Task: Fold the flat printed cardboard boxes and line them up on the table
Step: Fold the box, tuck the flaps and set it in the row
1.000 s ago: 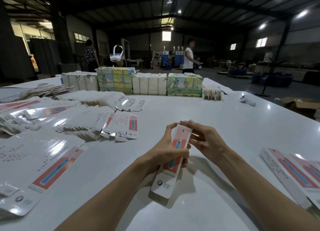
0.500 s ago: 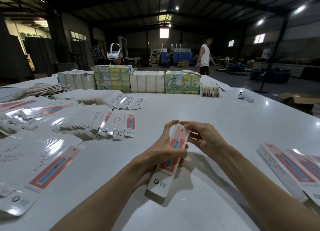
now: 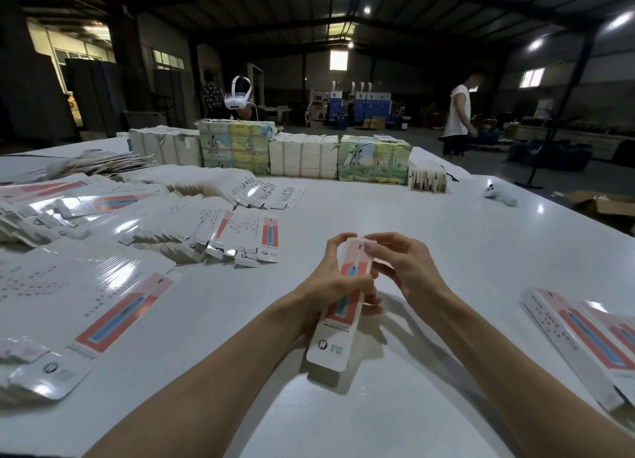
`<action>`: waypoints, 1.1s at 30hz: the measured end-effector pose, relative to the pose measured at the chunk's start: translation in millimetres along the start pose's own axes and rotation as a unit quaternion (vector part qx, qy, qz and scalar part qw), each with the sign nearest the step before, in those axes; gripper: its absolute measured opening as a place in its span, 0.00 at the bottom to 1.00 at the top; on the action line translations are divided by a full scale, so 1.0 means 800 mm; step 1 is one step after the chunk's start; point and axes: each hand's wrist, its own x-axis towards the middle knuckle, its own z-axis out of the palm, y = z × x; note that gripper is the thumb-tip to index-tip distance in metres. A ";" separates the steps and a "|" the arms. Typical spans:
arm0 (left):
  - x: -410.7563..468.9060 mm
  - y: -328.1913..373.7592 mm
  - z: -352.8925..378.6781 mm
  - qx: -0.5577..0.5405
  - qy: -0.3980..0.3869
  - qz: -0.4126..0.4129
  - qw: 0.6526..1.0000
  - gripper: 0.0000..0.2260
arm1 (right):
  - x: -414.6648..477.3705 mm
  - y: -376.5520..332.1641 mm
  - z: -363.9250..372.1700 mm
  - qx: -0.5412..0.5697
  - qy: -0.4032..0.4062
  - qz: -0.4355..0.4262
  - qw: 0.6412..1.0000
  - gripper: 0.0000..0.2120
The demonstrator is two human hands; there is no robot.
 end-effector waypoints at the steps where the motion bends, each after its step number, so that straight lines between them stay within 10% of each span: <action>1: 0.000 0.000 -0.001 -0.003 -0.002 -0.001 1.000 0.40 | -0.001 0.000 0.000 -0.008 0.001 -0.012 1.000 0.07; 10: -0.001 0.002 0.010 -0.107 0.029 -0.006 0.994 0.40 | -0.007 0.006 0.018 -0.125 0.045 -0.047 0.990 0.12; 16: -0.012 0.012 0.018 -0.304 0.009 0.049 0.951 0.09 | -0.014 0.002 0.028 -0.395 0.021 -0.166 0.903 0.12; 22: -0.010 0.010 0.012 -0.338 -0.012 0.046 0.940 0.12 | -0.033 -0.013 0.036 -0.493 -0.115 -0.105 0.856 0.28; 27: -0.006 0.007 0.014 -0.260 -0.085 -0.017 0.962 0.26 | -0.055 -0.015 0.015 -0.486 -0.082 -0.112 0.863 0.26; 33: 0.001 -0.003 0.022 -0.247 -0.006 -0.062 0.967 0.20 | -0.086 -0.018 -0.056 -0.556 -0.024 -0.072 0.828 0.25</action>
